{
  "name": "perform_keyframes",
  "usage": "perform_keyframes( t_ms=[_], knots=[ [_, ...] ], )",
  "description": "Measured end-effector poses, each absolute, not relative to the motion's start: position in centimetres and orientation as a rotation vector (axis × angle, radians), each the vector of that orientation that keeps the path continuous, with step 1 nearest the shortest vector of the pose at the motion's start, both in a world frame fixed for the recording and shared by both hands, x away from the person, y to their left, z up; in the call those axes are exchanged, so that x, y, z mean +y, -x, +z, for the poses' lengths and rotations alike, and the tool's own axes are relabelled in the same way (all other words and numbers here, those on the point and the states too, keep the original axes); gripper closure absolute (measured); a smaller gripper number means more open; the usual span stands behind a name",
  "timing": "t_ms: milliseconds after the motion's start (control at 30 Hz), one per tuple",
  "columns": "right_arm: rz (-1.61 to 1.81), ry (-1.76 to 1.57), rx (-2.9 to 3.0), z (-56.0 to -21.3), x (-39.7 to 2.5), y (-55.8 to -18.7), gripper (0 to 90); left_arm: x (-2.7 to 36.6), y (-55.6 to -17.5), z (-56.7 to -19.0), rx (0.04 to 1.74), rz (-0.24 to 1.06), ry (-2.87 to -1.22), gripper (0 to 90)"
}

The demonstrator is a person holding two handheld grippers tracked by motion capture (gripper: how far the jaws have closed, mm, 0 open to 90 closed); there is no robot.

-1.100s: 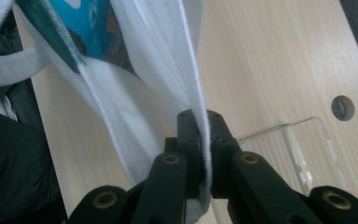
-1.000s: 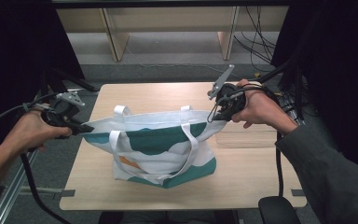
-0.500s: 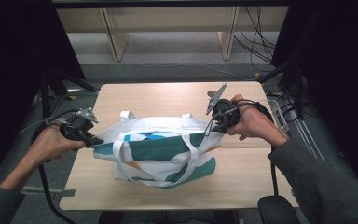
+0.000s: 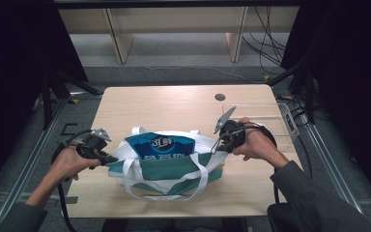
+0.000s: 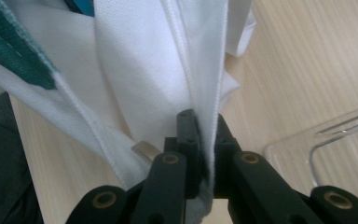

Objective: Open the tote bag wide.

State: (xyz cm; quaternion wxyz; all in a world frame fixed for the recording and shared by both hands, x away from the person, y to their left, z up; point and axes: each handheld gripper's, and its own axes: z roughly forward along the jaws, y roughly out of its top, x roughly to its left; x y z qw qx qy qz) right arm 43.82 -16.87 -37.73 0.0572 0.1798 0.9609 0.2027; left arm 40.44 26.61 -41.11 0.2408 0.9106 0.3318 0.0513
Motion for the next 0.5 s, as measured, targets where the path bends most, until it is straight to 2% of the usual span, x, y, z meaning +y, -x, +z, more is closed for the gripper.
perform_keyframes(
  t_ms=[500],
  knots=[
    [0.757, -0.686, 2.873, -44.2, -17.2, -43.1, 86.5, 26.4, -40.7, -46.4, 0.968, 0.121, -2.446, 85.3]
  ],
)
